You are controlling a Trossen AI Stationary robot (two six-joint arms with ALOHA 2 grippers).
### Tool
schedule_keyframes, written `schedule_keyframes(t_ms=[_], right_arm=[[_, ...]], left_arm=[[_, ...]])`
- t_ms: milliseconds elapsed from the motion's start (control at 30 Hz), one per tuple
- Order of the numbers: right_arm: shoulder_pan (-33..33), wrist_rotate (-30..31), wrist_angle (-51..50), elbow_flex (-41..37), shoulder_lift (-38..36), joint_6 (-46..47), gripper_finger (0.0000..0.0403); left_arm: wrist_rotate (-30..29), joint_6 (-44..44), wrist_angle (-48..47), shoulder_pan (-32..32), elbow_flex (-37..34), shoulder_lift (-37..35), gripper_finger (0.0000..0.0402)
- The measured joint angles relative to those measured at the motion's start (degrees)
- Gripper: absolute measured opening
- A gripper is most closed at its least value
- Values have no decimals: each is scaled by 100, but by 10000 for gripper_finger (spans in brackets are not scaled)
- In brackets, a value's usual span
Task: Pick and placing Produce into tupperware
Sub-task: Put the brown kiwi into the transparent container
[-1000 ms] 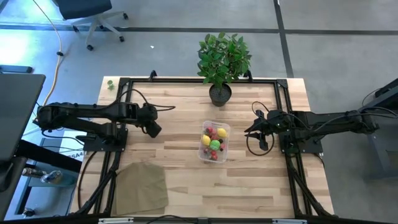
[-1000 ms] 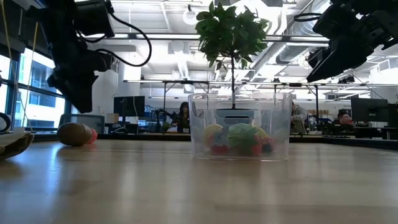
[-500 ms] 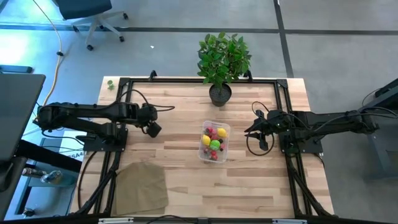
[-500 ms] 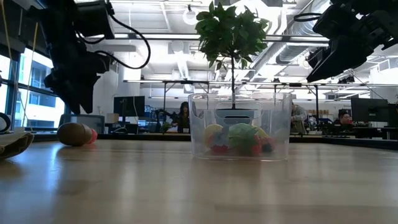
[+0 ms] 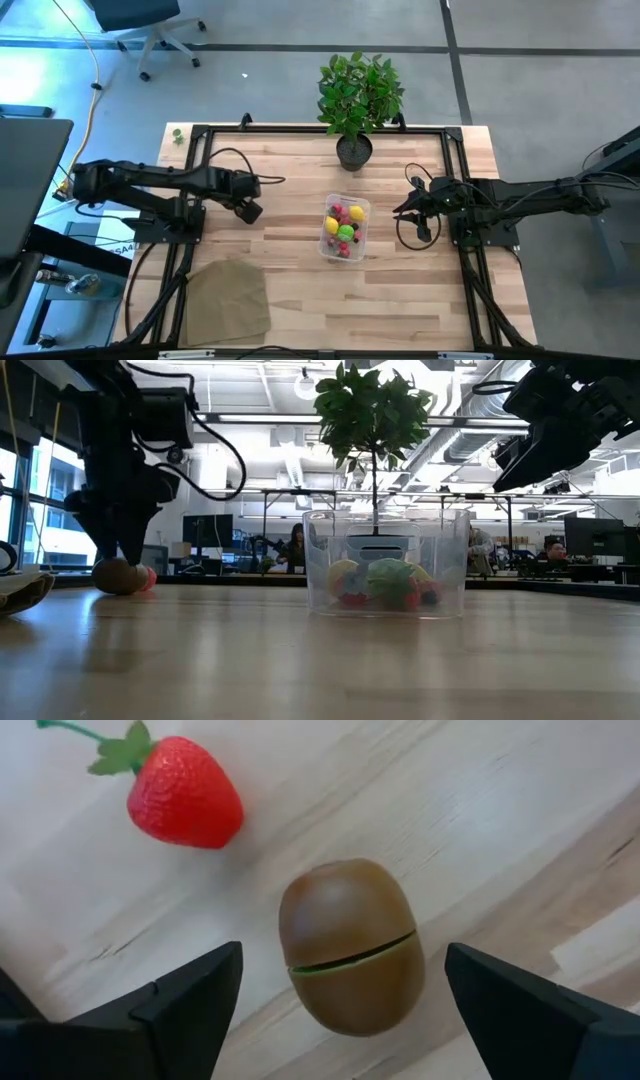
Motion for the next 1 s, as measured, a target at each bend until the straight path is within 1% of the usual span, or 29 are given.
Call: schedule_keyframes(t_ms=[467, 767, 1000], right_arm=[[0, 0, 0, 0, -2, 0, 73], [-2, 0, 0, 0, -2, 0, 73], [0, 0, 0, 2, 0, 0, 73]], left_arm=[[13, -11, 352, 2, 0, 771, 335], [31, -60, 536, 7, 2, 980, 335], [31, -62, 585, 7, 2, 1012, 335]])
